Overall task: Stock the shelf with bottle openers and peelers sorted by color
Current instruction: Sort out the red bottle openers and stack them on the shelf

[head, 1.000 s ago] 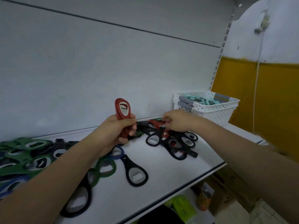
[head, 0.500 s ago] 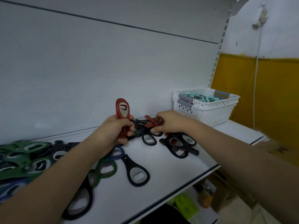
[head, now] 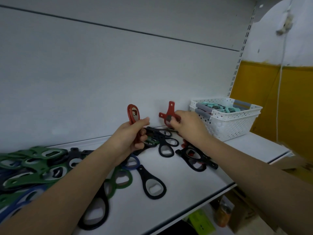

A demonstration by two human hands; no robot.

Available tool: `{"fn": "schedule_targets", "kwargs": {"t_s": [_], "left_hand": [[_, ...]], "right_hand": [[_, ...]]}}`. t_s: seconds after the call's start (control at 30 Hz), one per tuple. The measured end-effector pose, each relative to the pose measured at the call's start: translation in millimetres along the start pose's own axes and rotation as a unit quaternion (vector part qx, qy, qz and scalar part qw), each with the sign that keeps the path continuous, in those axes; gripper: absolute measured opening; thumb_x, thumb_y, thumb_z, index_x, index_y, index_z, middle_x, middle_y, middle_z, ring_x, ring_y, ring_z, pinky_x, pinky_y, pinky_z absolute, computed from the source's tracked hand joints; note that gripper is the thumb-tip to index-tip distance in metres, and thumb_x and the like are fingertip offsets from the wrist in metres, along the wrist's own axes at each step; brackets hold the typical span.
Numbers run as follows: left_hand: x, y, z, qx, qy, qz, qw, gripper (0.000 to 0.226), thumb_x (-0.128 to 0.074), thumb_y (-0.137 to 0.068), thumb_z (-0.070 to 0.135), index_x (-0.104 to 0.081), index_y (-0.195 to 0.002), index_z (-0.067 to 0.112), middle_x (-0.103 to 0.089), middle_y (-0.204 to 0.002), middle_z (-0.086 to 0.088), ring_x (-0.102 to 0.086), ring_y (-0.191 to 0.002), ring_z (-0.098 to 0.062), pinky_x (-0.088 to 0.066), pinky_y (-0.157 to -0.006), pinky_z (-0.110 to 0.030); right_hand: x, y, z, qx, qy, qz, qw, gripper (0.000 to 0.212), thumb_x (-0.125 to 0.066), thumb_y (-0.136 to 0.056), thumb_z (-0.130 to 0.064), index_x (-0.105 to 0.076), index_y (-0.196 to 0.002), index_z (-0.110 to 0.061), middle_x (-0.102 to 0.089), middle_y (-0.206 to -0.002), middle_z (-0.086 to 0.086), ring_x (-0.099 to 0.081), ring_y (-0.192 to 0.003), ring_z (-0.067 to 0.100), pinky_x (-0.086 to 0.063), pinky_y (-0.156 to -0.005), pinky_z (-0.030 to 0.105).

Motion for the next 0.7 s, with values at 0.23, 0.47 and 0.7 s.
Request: {"fn": "schedule_targets", "kwargs": {"t_s": [0.23, 0.47, 0.7], "left_hand": [[0.9, 4.1, 3.7, -0.013, -0.032, 0.053, 0.998, 0.045, -0.066, -0.086, 0.053, -0.061, -0.104, 0.012, -0.039, -0.071, 0.000, -0.037, -0.060, -0.010, -0.033, -0.045, -0.021], [18.2, 9.5, 27.4, -0.169, -0.358, 0.160, 0.904, 0.051, -0.049, -0.091, 0.062, -0.050, -0.077, 0.013, -0.053, -0.069, -0.005, -0.049, -0.059, -0.016, -0.044, -0.055, -0.027], [1.8, 13.7, 27.6, -0.290, -0.514, 0.010, 0.807, 0.060, -0.048, -0.078, 0.070, -0.055, -0.116, 0.025, -0.050, -0.114, 0.013, -0.054, -0.093, 0.001, -0.041, -0.080, -0.014]], "right_hand": [[23.3, 10.7, -56.8, -0.025, -0.222, -0.058, 0.973, 0.010, -0.068, -0.089, -0.022, -0.063, -0.098, -0.021, -0.066, -0.063, -0.007, -0.063, -0.046, 0.002, -0.046, -0.050, 0.012], [47.3, 5.7, -63.1, -0.099, -0.245, -0.262, 0.928, 0.014, -0.057, -0.097, -0.014, -0.066, -0.107, -0.014, -0.069, -0.080, 0.004, -0.063, -0.061, 0.010, -0.058, -0.060, 0.023], [29.3, 4.6, -50.1, -0.125, -0.276, -0.460, 0.835, 0.025, -0.057, -0.098, -0.012, -0.063, -0.122, -0.007, -0.071, -0.098, 0.000, -0.061, -0.085, 0.010, -0.050, -0.069, 0.021]]}}
Point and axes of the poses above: each hand's wrist, its own y-axis away from the middle knuckle, its own x-axis out of the back of the hand, z = x × y, the point moved 3 cm from there along -y, towards the middle knuckle
